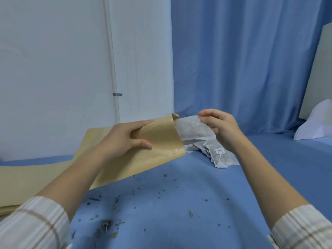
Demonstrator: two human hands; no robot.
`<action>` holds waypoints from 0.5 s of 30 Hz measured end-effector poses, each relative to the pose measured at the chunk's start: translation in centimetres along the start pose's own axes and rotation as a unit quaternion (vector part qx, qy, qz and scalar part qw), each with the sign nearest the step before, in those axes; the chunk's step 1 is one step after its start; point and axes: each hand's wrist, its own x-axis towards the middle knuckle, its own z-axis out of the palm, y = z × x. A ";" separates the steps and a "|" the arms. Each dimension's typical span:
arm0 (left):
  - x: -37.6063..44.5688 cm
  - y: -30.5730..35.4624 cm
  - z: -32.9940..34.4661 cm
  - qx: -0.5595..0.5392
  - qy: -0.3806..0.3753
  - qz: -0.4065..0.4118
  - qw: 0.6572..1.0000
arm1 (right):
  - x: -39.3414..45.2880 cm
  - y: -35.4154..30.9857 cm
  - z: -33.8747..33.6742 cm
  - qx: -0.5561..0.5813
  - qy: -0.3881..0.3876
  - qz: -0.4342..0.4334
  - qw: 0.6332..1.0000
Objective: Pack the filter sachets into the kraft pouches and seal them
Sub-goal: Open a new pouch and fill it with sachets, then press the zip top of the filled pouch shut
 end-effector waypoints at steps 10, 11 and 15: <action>-10.1 4.2 -8.4 0.038 0.034 -0.030 0.998 | -3.7 -3.9 13.3 -0.030 -0.116 -0.016 0.993; -11.5 4.2 -9.5 0.041 0.041 -0.044 0.997 | -4.1 -3.9 15.2 -0.037 -0.101 -0.027 0.994; -17.6 3.6 -14.1 0.083 0.088 -0.090 0.989 | -6.3 -3.8 22.7 -0.072 -0.111 -0.060 0.989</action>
